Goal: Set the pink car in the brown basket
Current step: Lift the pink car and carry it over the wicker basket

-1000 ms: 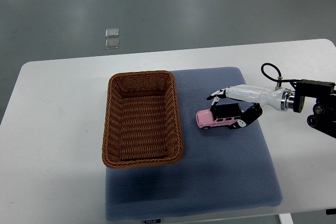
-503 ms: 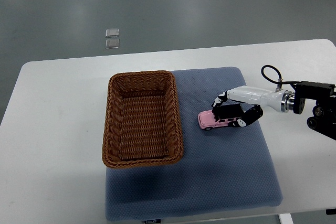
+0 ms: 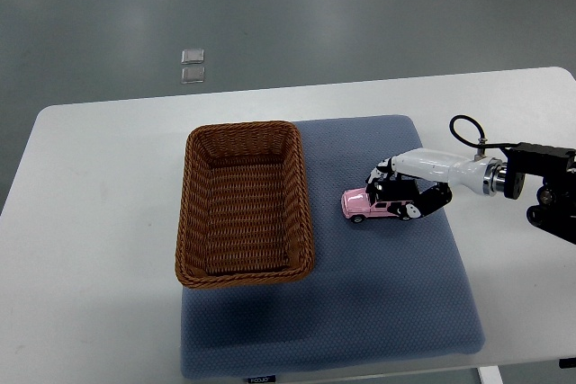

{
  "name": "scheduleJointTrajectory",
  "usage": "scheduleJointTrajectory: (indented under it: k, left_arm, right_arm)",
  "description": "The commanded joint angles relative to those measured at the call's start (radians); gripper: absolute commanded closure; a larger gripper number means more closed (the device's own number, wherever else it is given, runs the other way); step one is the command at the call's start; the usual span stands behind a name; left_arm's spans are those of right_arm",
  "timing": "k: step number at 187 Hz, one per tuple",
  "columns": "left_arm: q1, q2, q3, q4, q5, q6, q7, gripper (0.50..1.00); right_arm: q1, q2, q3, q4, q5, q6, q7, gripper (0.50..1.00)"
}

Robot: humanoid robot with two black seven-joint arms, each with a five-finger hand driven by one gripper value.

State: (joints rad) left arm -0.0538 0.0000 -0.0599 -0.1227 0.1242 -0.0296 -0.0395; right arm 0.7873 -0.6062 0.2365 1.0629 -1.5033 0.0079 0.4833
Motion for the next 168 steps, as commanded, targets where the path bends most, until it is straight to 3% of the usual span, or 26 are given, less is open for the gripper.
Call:
scheduleJointTrajectory:
  k: [1, 81, 141, 168]
  left_arm:
    - [0.000, 0.000, 0.000, 0.000, 0.000, -0.001, 0.000, 0.500]
    - [0.000, 0.000, 0.000, 0.000, 0.000, -0.001, 0.000, 0.500]
    - [0.000, 0.000, 0.000, 0.000, 0.000, 0.000, 0.000, 0.500]
    - [-0.001, 0.000, -0.001, 0.000, 0.000, 0.000, 0.000, 0.500]
  right_arm:
    - [0.020, -0.004, 0.009, 0.008, 0.008, -0.023, 0.003, 1.000]
    - [0.227, 0.014, 0.012, 0.006, 0.067, -0.022, 0.001, 1.000]
    - [0.287, 0.209, -0.042, -0.003, 0.092, -0.009, 0.000, 1.000]
    - [0.282, 0.327, -0.072, -0.066, 0.090, -0.028, 0.000, 1.000]
